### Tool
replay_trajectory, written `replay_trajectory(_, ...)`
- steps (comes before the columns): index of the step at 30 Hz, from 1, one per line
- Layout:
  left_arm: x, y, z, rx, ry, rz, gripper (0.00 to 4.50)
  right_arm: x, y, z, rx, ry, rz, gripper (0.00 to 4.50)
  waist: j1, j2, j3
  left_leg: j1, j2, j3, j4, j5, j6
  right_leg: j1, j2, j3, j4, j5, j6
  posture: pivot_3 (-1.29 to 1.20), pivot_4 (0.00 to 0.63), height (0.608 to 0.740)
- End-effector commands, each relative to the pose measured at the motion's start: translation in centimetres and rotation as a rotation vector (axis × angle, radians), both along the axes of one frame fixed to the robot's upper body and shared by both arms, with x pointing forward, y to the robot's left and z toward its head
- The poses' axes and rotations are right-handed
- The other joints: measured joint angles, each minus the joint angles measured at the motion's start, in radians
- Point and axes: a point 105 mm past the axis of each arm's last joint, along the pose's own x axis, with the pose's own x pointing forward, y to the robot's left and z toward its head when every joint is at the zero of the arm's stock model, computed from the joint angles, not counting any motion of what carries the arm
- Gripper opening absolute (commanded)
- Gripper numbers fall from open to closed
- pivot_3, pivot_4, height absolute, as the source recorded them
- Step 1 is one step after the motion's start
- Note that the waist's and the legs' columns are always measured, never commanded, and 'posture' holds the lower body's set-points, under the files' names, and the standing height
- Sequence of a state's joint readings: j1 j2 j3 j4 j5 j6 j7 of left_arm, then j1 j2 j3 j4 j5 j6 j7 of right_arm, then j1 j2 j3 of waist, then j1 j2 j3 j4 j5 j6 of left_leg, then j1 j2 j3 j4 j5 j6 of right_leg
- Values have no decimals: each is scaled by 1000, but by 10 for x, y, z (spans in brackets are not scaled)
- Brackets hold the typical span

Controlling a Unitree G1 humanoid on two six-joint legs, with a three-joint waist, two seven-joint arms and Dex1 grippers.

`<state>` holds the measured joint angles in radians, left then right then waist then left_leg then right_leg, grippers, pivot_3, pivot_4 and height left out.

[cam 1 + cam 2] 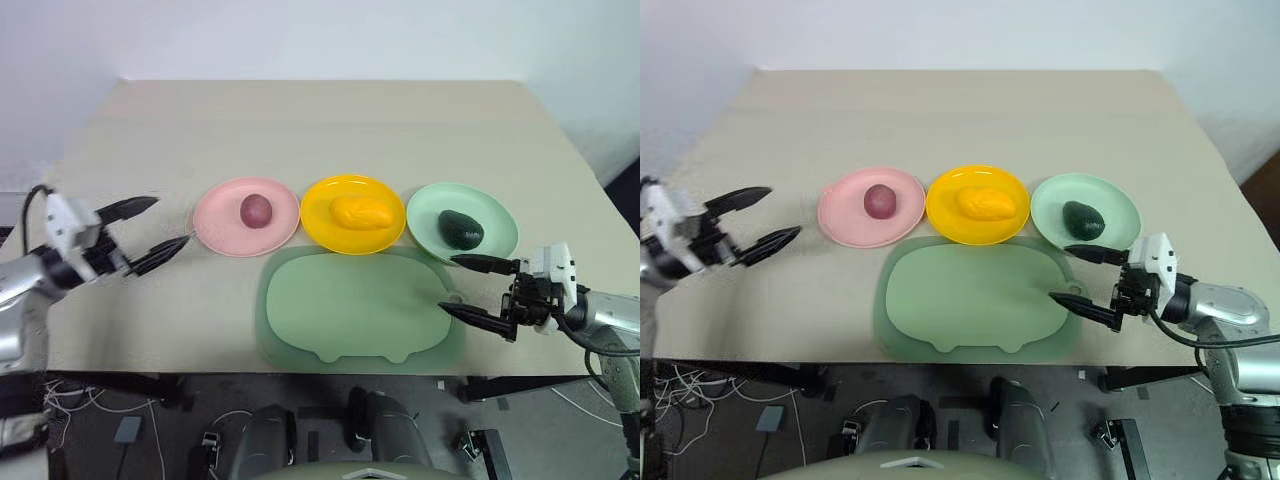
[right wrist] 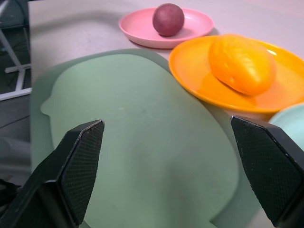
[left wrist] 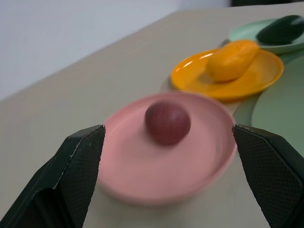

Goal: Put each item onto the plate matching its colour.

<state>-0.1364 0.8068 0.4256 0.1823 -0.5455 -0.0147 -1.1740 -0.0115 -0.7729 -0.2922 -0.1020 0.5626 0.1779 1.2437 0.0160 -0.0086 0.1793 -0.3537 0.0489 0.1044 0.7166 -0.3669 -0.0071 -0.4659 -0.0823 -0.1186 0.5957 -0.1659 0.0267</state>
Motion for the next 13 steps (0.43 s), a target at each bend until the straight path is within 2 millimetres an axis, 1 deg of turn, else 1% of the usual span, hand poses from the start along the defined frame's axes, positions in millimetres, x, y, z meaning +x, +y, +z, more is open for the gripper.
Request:
replay_trajectory(1, -23, 17, 4, -25, -32, 23, 4487, -4, -30, 16, -21, -65, -97, 4500, 0, 0, 0, 0, 0, 0, 0, 0, 0, 0, 0, 0, 0, 0, 0, 0, 150, 737)
replay_trajectory(3, -34, 28, -5, -33, -16, 60, 4487, -9, -47, 17, -41, -56, -150, 4500, 1, 0, 0, -1, 0, 0, 0, 0, 0, 0, 0, 0, 0, 0, 0, 0, 150, 737)
replay_trajectory(5, -39, 41, -14, -56, 1, 129, 4487, -16, -65, 15, -55, -32, -204, 4500, 0, 0, 0, 0, 0, 0, 0, 0, 0, 0, 0, 0, -1, 0, 0, 0, 150, 737)
replay_trajectory(8, -46, 46, -29, -64, 33, 150, 4487, -25, -86, 11, -45, 5, -274, 4500, -3, 0, 0, 0, 0, 0, 0, 0, 0, 0, 0, 0, -1, -3, 2, 0, 150, 737)
replay_trajectory(10, -48, 45, -38, -80, 42, 164, 4487, -32, -99, 8, -50, 26, -320, 4500, -3, 0, 0, 0, 1, 0, -1, 0, 0, 0, 0, 0, -1, -3, 2, 0, 150, 737)
replay_trajectory(13, -48, 44, -49, -117, 47, 190, 4487, -37, -111, 7, -46, 30, -370, 4500, -3, 0, 0, 0, 1, 0, -1, 0, 1, 0, 0, 1, -1, -3, 2, 0, 150, 737)
